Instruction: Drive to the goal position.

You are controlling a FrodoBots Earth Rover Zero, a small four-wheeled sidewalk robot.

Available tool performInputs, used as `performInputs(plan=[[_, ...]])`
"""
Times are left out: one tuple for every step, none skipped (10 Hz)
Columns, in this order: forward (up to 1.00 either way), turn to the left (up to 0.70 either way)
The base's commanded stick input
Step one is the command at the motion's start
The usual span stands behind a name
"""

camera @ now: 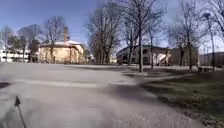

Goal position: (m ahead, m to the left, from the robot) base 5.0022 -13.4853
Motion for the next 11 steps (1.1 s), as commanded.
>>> performInputs(plan=[[0.85,0.0],[0.85,0.0],[0.85,0.0],[0.85,0.0],[0.85,0.0],[0.85,0.0],[0.85,0.0],[0.85,0.0],[0.85,0.0],[0.85,0.0],[0.85,0.0]])
